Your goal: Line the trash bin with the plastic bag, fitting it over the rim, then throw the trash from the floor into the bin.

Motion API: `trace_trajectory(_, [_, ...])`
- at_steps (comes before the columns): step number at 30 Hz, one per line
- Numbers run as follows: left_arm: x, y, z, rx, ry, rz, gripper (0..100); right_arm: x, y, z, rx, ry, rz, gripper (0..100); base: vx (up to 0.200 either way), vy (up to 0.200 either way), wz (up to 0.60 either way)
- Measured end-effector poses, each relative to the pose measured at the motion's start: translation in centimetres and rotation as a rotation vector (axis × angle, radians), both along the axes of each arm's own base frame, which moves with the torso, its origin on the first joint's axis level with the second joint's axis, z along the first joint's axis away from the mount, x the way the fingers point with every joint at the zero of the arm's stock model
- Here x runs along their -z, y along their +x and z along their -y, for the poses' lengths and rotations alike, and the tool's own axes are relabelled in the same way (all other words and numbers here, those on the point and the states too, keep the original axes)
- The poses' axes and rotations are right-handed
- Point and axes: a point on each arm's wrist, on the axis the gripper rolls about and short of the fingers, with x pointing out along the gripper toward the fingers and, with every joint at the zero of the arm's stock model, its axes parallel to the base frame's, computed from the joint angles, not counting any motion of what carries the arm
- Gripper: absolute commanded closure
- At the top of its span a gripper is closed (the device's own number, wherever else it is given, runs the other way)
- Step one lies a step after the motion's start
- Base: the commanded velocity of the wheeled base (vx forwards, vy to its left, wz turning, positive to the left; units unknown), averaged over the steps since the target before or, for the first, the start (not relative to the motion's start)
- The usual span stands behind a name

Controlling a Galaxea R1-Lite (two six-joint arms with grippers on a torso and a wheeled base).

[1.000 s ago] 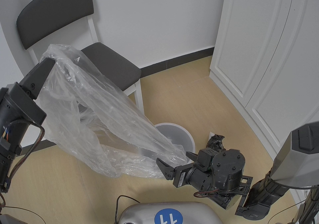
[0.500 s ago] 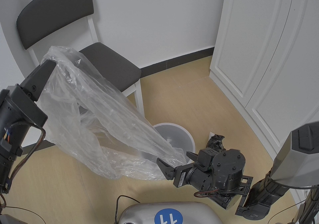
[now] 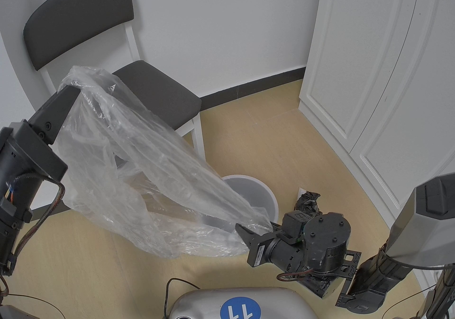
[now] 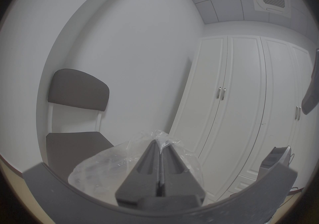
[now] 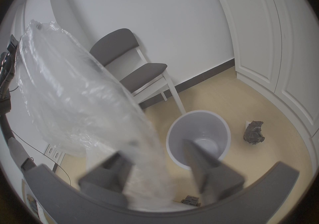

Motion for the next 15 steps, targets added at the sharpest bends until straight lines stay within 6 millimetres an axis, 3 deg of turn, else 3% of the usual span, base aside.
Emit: trace_trajectory(15, [0.02,0.0,-0.01,0.0,0.0,-0.001,100,-0.37,-0.21,-0.03,0.014,0.012,0.028,100,0.0,0.0,0.0])
